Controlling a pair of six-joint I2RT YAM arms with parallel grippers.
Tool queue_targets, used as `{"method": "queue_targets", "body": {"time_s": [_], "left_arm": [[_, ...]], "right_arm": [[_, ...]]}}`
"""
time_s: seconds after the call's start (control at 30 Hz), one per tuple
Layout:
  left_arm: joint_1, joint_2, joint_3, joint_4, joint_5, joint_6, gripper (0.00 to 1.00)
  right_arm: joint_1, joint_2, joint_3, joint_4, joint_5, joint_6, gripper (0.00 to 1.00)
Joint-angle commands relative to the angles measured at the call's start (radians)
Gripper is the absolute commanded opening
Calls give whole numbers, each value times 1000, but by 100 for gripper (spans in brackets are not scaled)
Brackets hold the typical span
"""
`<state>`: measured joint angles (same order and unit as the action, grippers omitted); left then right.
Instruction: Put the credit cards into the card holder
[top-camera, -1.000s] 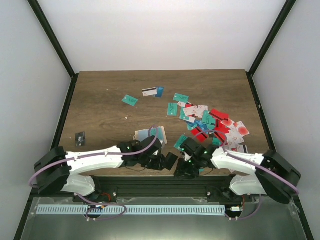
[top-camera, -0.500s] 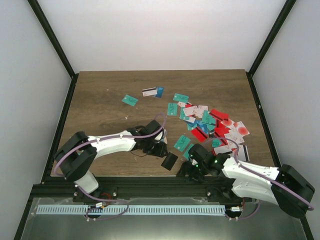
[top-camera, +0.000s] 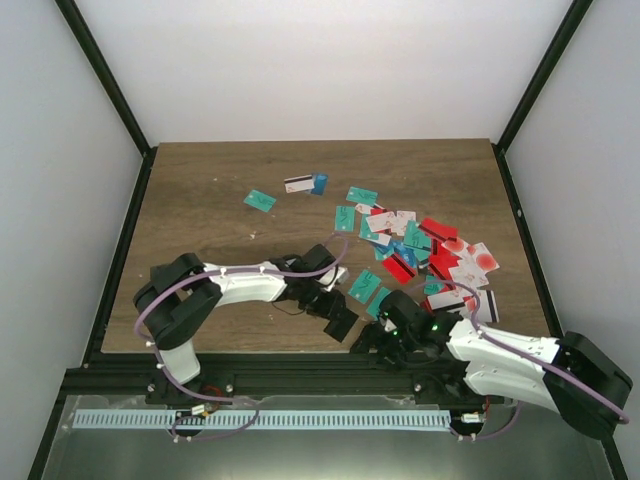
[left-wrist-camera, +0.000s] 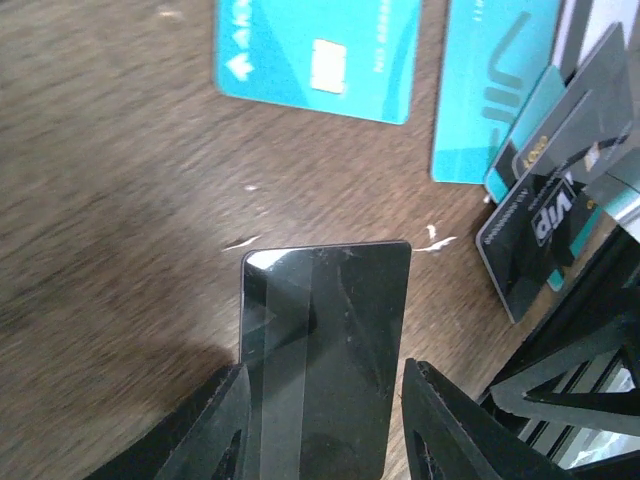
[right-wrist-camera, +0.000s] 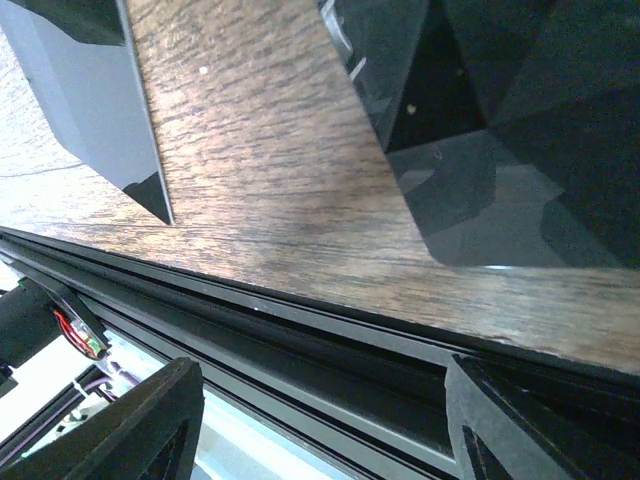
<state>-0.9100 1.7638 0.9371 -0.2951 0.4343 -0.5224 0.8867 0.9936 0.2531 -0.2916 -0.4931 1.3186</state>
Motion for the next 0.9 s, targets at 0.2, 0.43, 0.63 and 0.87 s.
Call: {"method": "queue_targets", "body": {"time_s": [0.2,0.43,0.63,0.87], "left_arm": [[-94,40,-62,78,6,-52,44],[-144,-6,-121,136,-9,-130,43],[-143,-48,-67,51,-124,-114,42],[-100,-27,36,-17,-185,-67,46]], "right_arm": [[0,-30,-29,29,55,48,69],[0,-53,-90,113,73,87,69],[0,-61,-89,96,104,85,68],[0,-95,-107,65,123,93,68]]}}
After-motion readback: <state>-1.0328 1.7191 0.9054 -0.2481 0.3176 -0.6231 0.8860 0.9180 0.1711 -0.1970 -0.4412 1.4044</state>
